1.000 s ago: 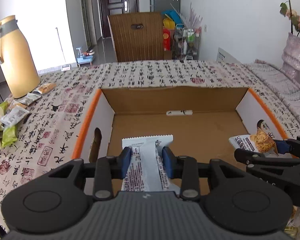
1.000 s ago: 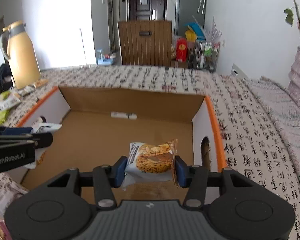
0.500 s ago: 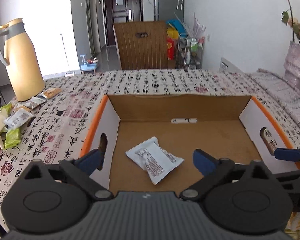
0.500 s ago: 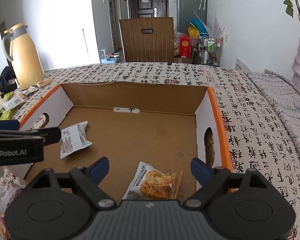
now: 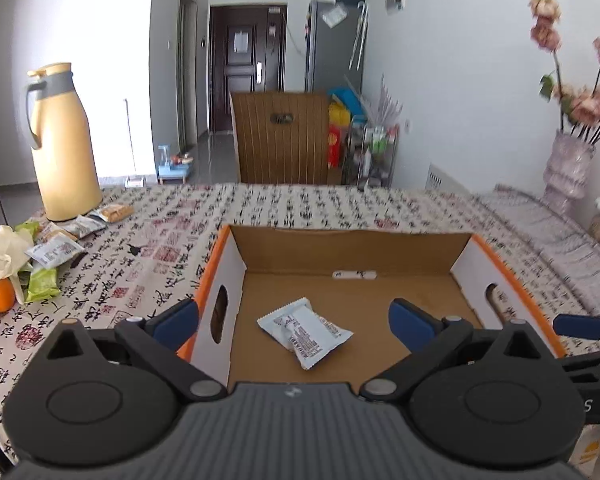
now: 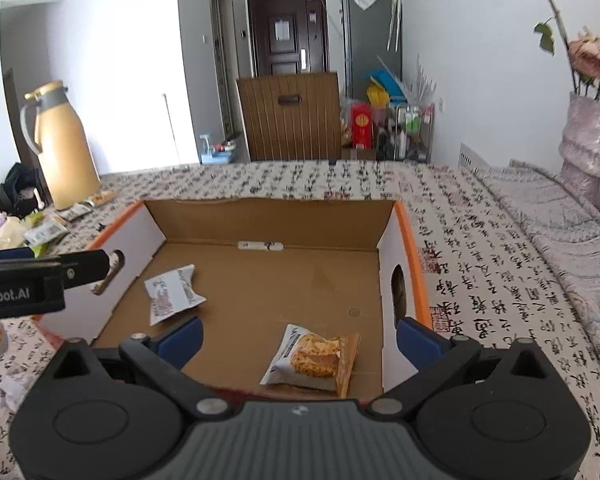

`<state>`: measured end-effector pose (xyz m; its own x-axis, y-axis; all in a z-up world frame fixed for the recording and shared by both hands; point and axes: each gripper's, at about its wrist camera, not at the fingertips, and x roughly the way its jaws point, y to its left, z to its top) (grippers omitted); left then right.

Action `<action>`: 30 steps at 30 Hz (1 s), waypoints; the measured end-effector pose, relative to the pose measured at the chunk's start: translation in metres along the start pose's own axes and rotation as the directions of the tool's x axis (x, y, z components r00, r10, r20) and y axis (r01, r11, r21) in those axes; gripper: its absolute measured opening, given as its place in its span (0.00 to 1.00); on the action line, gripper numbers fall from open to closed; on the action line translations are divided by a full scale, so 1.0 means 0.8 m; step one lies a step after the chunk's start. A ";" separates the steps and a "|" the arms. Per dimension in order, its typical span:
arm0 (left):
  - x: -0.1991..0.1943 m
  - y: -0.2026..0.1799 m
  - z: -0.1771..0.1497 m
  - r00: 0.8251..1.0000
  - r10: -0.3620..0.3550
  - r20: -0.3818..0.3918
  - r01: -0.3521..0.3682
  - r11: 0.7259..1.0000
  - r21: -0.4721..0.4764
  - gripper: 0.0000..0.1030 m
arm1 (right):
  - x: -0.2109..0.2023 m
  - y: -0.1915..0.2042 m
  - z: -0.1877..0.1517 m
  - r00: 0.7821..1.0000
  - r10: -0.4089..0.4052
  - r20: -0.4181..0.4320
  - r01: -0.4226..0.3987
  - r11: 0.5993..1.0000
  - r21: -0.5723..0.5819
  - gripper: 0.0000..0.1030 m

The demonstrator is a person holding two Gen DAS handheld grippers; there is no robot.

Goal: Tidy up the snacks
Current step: 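Move both tools back to the pile and grasp the green-and-white bar with the right gripper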

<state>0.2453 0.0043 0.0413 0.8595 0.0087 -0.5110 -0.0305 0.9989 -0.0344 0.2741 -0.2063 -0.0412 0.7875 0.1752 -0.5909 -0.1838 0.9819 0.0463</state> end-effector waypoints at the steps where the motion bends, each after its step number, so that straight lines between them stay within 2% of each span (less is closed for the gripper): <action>1: -0.010 0.001 -0.002 1.000 -0.004 0.016 0.004 1.000 -0.004 1.00 | -0.007 0.001 -0.003 1.000 0.000 0.011 0.000 1.000 -0.001 1.00; 5: -0.042 0.007 -0.012 0.997 -0.047 0.063 0.048 0.999 -0.025 1.00 | -0.044 0.005 -0.022 0.998 0.001 0.069 -0.001 1.000 -0.012 1.00; 14: -0.092 0.008 -0.047 0.996 -0.047 0.079 0.050 0.998 -0.029 1.00 | -0.108 0.015 -0.074 0.990 0.018 0.139 -0.016 1.000 -0.017 1.00; 21: -0.127 0.015 -0.084 0.993 -0.052 0.107 0.054 0.998 -0.019 1.00 | -0.141 0.007 -0.114 0.988 0.010 0.155 -0.010 1.000 -0.004 1.00; 30: -0.158 0.030 -0.133 0.987 -0.038 0.154 0.043 0.999 -0.028 1.00 | -0.157 -0.011 -0.160 0.990 -0.020 0.139 0.017 1.000 0.023 1.00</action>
<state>0.0815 0.0221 0.0137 0.9283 -0.0221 -0.3711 -0.0083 0.9967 -0.0802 0.1016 -0.2458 -0.0708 0.8651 0.1643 -0.4739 -0.1572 0.9860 0.0548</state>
